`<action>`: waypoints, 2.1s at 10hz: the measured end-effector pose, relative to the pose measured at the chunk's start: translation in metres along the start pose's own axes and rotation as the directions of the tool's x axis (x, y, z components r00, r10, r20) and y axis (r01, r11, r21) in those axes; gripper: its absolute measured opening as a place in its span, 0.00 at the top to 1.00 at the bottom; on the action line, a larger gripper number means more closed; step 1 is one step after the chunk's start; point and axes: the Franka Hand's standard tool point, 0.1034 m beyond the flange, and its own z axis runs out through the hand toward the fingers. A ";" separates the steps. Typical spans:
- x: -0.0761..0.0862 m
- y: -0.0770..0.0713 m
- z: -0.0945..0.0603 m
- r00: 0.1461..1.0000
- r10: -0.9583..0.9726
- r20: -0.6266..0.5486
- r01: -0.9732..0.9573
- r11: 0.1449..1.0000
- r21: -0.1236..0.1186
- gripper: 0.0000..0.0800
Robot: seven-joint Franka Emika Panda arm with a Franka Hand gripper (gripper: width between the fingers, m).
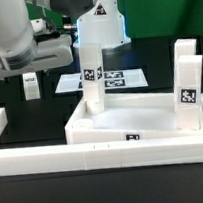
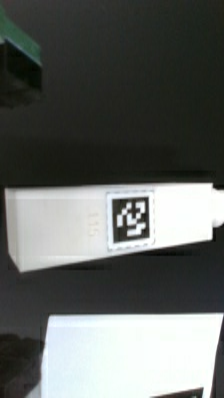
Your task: Assemble desk
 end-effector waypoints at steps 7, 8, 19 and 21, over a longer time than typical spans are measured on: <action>0.006 -0.010 0.003 1.000 -0.011 0.008 0.011 1.000 -0.006 0.19; 0.007 -0.008 0.007 1.000 -0.010 0.010 0.010 1.000 -0.006 0.19; 0.009 0.002 0.025 0.995 0.005 0.095 -0.004 1.000 -0.006 0.19; 0.013 -0.002 0.030 0.994 -0.001 0.106 0.002 1.000 -0.008 0.19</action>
Offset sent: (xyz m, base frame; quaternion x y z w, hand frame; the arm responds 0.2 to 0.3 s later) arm 0.0000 0.0000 0.0000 0.0000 0.0000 0.0000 1.0000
